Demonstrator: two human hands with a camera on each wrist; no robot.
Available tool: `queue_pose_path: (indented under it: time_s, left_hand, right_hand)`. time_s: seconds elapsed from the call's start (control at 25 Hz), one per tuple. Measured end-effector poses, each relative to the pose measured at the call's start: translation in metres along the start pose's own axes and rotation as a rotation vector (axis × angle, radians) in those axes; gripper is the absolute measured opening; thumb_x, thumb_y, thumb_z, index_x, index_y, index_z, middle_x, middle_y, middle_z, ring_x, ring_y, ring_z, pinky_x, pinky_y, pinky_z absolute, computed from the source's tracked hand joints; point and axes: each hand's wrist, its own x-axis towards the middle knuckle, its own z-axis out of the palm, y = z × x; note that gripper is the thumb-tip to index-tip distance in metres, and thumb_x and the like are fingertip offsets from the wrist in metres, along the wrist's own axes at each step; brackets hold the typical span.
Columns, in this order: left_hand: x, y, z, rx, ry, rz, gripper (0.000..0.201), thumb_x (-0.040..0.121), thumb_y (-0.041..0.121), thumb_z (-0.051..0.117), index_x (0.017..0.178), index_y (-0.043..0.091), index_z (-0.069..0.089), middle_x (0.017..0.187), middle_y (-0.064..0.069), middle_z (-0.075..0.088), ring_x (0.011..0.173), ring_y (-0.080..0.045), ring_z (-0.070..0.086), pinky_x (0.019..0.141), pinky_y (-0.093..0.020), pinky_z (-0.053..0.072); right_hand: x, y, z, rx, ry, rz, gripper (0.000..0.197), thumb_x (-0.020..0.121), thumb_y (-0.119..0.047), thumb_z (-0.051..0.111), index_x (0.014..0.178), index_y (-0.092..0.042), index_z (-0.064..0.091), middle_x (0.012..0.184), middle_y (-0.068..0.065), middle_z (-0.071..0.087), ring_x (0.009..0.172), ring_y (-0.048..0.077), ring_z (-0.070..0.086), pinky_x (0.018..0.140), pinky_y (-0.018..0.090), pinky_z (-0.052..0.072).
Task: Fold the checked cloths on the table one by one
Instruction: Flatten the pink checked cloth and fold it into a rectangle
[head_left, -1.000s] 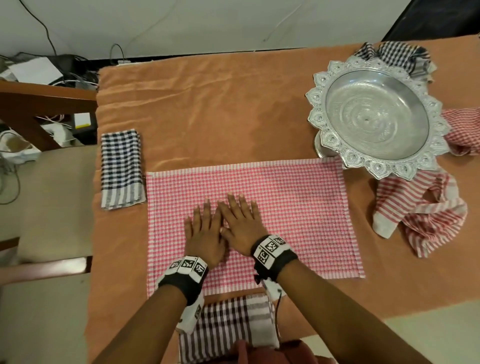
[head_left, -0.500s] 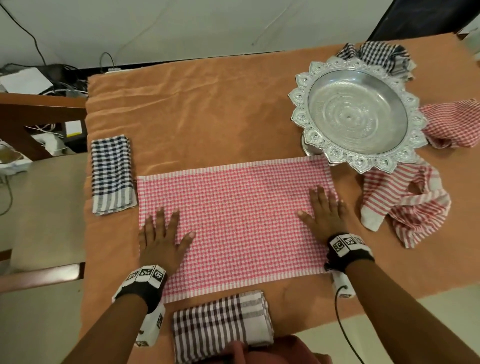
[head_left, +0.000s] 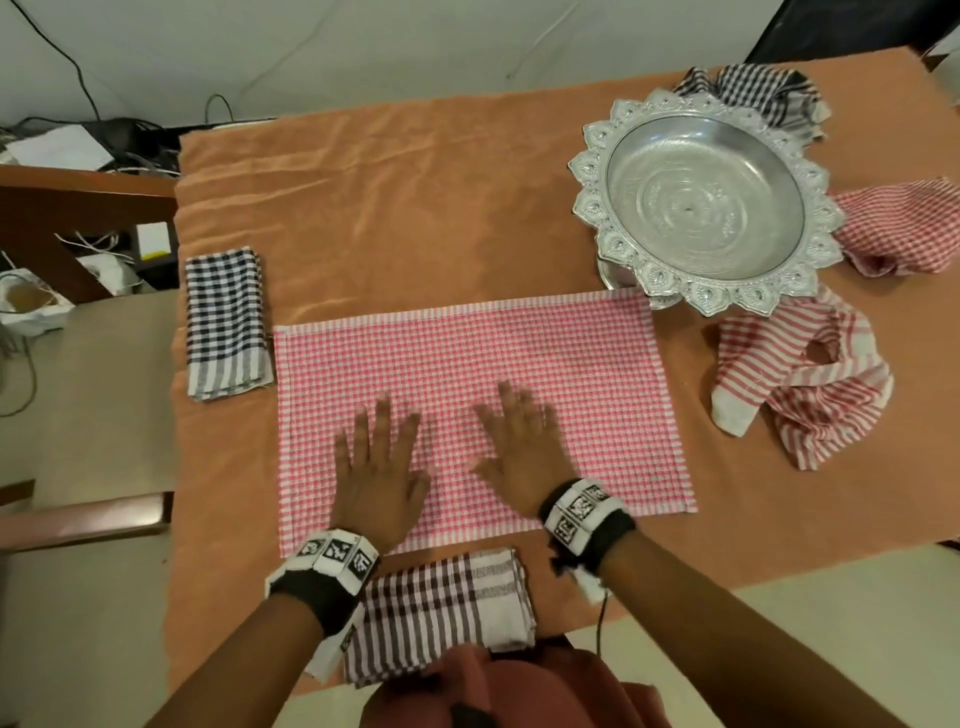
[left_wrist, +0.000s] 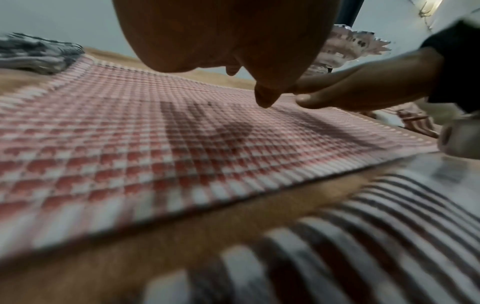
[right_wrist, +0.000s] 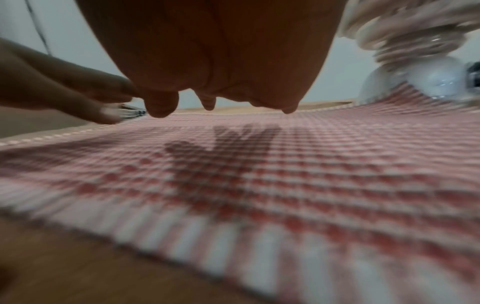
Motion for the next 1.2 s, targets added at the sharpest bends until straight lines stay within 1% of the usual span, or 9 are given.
queue_pose_path:
  time_s: [0.08, 0.2, 0.32, 0.56, 0.68, 0.92, 1.04, 1.12, 1.2]
  left_hand:
    - [-0.011, 0.004, 0.017, -0.003, -0.051, 0.025, 0.071, 0.088, 0.063, 0.012, 0.149, 0.034, -0.009, 0.158, -0.009, -0.015, 0.144, -0.033, -0.016, 0.113, -0.049, -0.016]
    - [-0.018, -0.004, 0.033, 0.011, -0.144, -0.009, 0.069, 0.077, 0.077, -0.016, 0.136, 0.047, -0.034, 0.154, -0.001, -0.031, 0.141, -0.028, -0.03, 0.108, -0.044, -0.028]
    - [-0.015, -0.01, 0.03, 0.045, -0.209, 0.005, 0.074, 0.065, 0.08, -0.028, 0.13, 0.047, -0.043, 0.147, 0.003, -0.044, 0.135, -0.024, -0.041, 0.101, -0.039, -0.036]
    - [-0.023, -0.042, 0.015, 0.004, -0.207, -0.066, 0.093, 0.064, 0.09, -0.012, 0.142, 0.043, -0.025, 0.148, 0.003, -0.043, 0.133, -0.022, -0.044, 0.106, -0.039, -0.032]
    - [-0.029, -0.057, 0.011, -0.006, -0.192, -0.155, 0.101, 0.06, 0.093, -0.008, 0.144, 0.04, -0.023, 0.149, 0.003, -0.04, 0.137, -0.023, -0.038, 0.114, -0.042, -0.021]
    - [-0.025, -0.058, 0.008, -0.038, -0.2, -0.163, 0.111, 0.051, 0.097, -0.013, 0.143, 0.037, -0.025, 0.148, 0.002, -0.041, 0.136, -0.025, -0.037, 0.114, -0.046, -0.017]
    - [-0.028, -0.056, -0.004, -0.059, -0.141, -0.194, 0.104, 0.066, 0.091, 0.005, 0.151, 0.032, -0.007, 0.156, -0.002, -0.023, 0.146, -0.03, -0.015, 0.117, -0.048, -0.002]
    - [-0.037, -0.053, -0.011, -0.068, 0.036, -0.318, 0.078, 0.087, 0.062, 0.039, 0.152, 0.023, 0.02, 0.16, -0.013, 0.009, 0.143, -0.037, 0.019, 0.113, -0.051, 0.025]
    - [-0.047, -0.051, -0.013, -0.199, 0.149, -0.52, 0.06, 0.091, 0.036, 0.052, 0.144, 0.016, 0.033, 0.149, -0.019, 0.029, 0.126, -0.042, 0.039, 0.1, -0.051, 0.041]
  right_hand:
    - [-0.002, -0.024, 0.019, -0.011, -0.073, -0.121, 0.072, 0.093, -0.063, 0.018, 0.152, -0.03, -0.006, 0.149, 0.004, -0.032, 0.139, 0.031, -0.028, 0.112, 0.054, -0.017]
    - [-0.005, -0.019, 0.037, -0.102, -0.104, -0.167, 0.077, 0.086, -0.07, 0.007, 0.151, -0.031, -0.008, 0.152, 0.001, -0.029, 0.137, 0.028, -0.031, 0.108, 0.048, -0.026]
    - [-0.013, 0.003, 0.036, -0.123, -0.1, -0.169, 0.074, 0.087, -0.069, 0.013, 0.144, -0.035, -0.019, 0.151, -0.003, -0.029, 0.138, 0.023, -0.031, 0.107, 0.046, -0.03]
    - [-0.056, 0.094, 0.032, -0.064, -0.074, 0.034, 0.092, 0.071, -0.086, -0.006, 0.147, -0.035, -0.015, 0.152, -0.003, -0.029, 0.144, 0.029, -0.022, 0.11, 0.044, -0.026]
    - [-0.079, 0.139, 0.023, -0.001, -0.061, 0.238, 0.094, 0.067, -0.089, -0.001, 0.143, -0.039, -0.024, 0.15, -0.006, -0.031, 0.142, 0.02, -0.024, 0.113, 0.047, -0.018]
    - [-0.083, 0.147, 0.017, 0.014, -0.097, 0.283, 0.096, 0.065, -0.087, 0.0, 0.143, -0.038, -0.026, 0.148, -0.006, -0.033, 0.142, 0.018, -0.023, 0.113, 0.048, -0.017]
    - [-0.081, 0.145, 0.005, 0.129, -0.069, 0.316, 0.088, 0.081, -0.076, 0.026, 0.151, -0.034, -0.006, 0.156, -0.006, -0.02, 0.147, 0.02, -0.011, 0.116, 0.05, -0.008]
    - [-0.075, 0.134, -0.009, 0.212, 0.055, 0.363, 0.068, 0.092, -0.055, 0.044, 0.15, -0.026, 0.023, 0.16, 0.002, 0.012, 0.147, 0.023, 0.014, 0.117, 0.05, 0.008]
    - [-0.065, 0.115, -0.02, 0.301, 0.238, 0.381, 0.055, 0.093, -0.044, 0.049, 0.14, -0.016, 0.045, 0.148, 0.01, 0.042, 0.135, 0.028, 0.038, 0.113, 0.046, 0.026]
